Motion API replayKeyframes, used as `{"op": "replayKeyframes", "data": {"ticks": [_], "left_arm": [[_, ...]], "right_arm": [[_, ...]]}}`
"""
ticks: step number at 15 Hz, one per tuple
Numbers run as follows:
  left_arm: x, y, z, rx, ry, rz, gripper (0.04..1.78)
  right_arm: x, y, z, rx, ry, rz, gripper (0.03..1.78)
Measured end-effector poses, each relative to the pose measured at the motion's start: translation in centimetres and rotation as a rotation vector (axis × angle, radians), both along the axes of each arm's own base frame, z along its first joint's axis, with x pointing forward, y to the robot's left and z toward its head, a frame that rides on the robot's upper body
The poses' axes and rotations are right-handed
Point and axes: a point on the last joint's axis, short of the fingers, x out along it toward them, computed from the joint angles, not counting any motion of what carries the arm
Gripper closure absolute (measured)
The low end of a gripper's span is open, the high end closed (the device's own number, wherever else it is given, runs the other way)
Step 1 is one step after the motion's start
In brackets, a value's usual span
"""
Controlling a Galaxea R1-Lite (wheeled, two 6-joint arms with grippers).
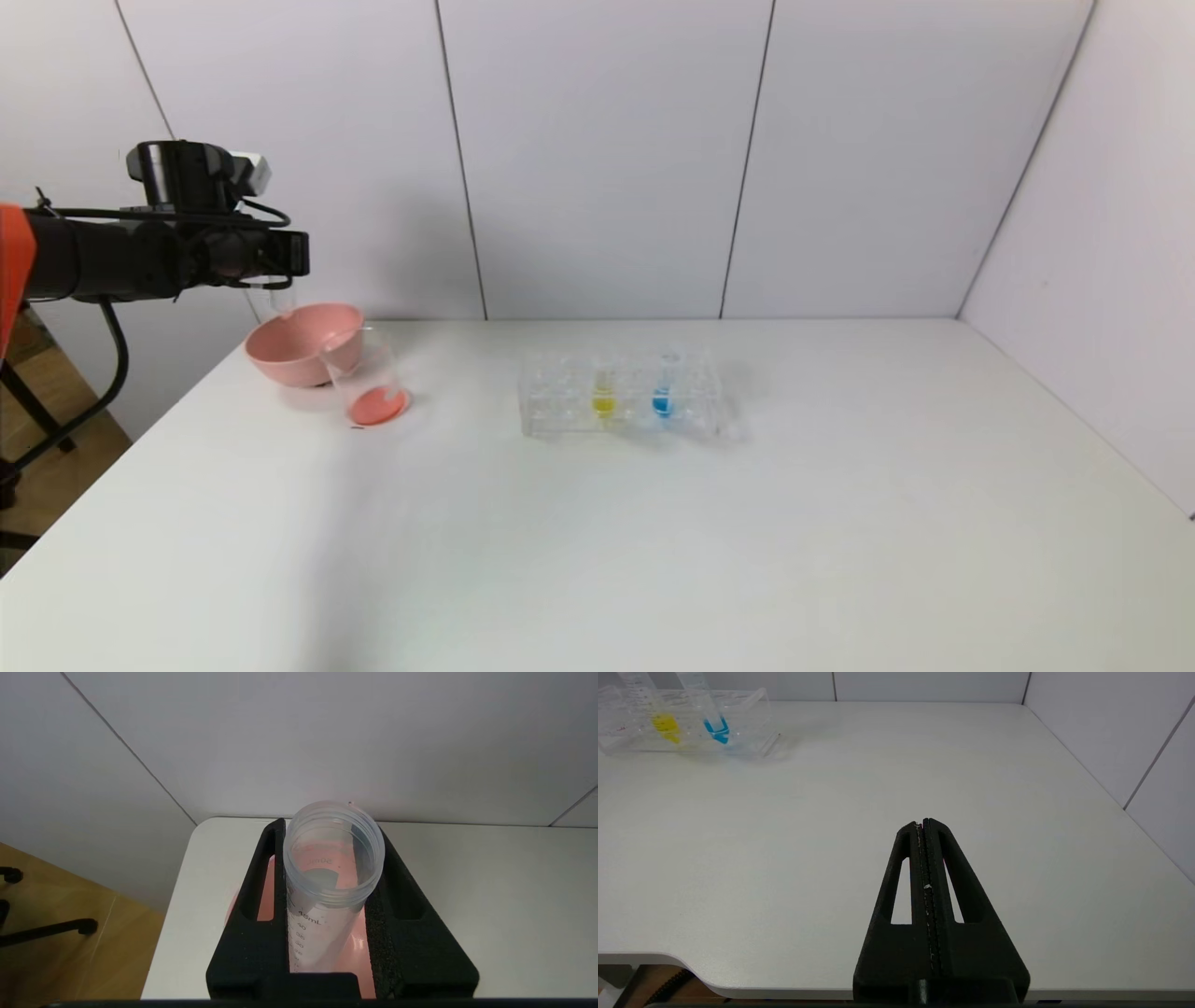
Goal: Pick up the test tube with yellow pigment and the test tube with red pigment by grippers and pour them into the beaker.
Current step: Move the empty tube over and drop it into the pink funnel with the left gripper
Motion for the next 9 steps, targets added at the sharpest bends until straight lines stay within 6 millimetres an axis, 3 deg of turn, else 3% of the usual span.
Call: {"op": "replayKeyframes", "data": {"ticks": [9], "left_arm": [[1.8,0.3,-3.3,-0.004,0.045,0.001,1.34]], "right_arm": [[0.0,0.0,0.0,0.0,0.0,0.0,1.7]]}}
